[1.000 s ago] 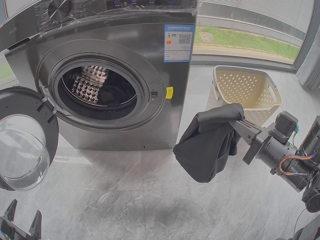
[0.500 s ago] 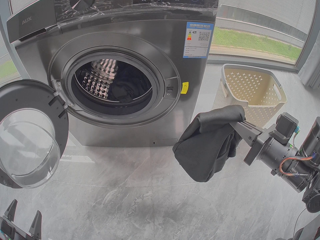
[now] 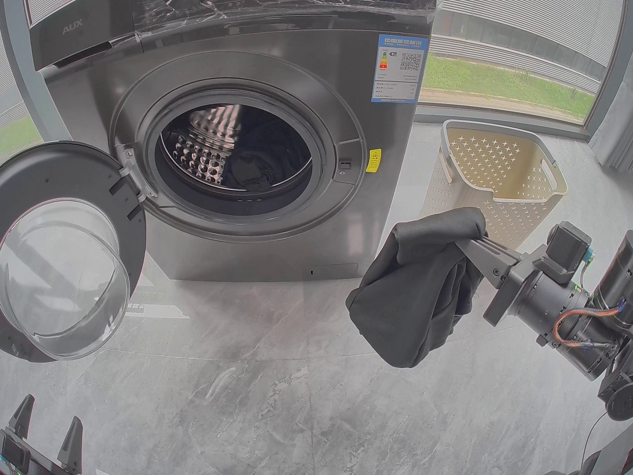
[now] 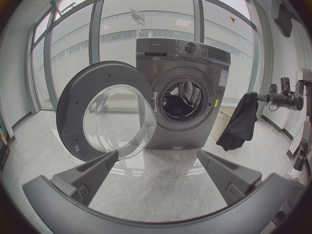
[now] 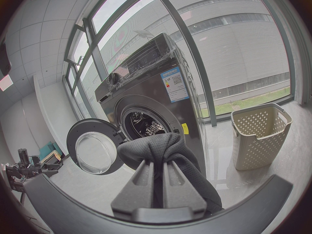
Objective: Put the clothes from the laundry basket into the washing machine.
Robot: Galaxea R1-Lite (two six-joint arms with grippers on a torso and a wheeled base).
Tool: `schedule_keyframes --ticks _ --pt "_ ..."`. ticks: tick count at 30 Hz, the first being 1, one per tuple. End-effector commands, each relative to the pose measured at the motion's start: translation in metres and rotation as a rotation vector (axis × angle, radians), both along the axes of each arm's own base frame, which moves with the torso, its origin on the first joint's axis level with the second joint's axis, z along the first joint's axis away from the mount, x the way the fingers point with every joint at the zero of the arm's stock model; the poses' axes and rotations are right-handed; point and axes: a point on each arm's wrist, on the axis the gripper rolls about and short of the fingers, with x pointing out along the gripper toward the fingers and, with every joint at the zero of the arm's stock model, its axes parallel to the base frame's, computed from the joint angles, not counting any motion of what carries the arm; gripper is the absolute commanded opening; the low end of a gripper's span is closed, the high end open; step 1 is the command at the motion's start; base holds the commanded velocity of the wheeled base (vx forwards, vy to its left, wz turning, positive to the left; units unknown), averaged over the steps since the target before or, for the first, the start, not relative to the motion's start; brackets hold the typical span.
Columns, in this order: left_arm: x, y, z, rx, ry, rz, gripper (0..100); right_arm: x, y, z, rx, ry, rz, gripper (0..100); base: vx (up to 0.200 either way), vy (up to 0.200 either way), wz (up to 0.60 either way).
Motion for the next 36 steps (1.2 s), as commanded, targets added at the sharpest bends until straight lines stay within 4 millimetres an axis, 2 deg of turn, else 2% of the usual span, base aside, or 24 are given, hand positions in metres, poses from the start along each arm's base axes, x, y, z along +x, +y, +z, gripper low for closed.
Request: schedule_keyframes --ticks 1,10,31,36 --pt "-0.0001 0.0 -0.0044 0.0 -0.001 0.001 100 0.0002 0.0004 -0.0002 0.001 0.002 0.001 0 0.0 0.2 0.0" --pt "-0.0001 0.0 -0.0044 0.0 -0.001 0.001 100 0.0013 0.0008 -0.0009 -0.001 0.004 -0.002 0 0.0 0.2 0.0" --pt "-0.0001 0.0 -0.0044 0.0 -0.001 0.001 100 0.001 0.0011 -0.002 0.004 0.013 0.001 0 0.0 0.0 0.0" --pt "-0.0001 0.0 -0.0044 0.001 0.0 0.001 100 0.0008 0.0013 -0.002 0.004 0.013 0.002 0 0.2 0.0 0.0"
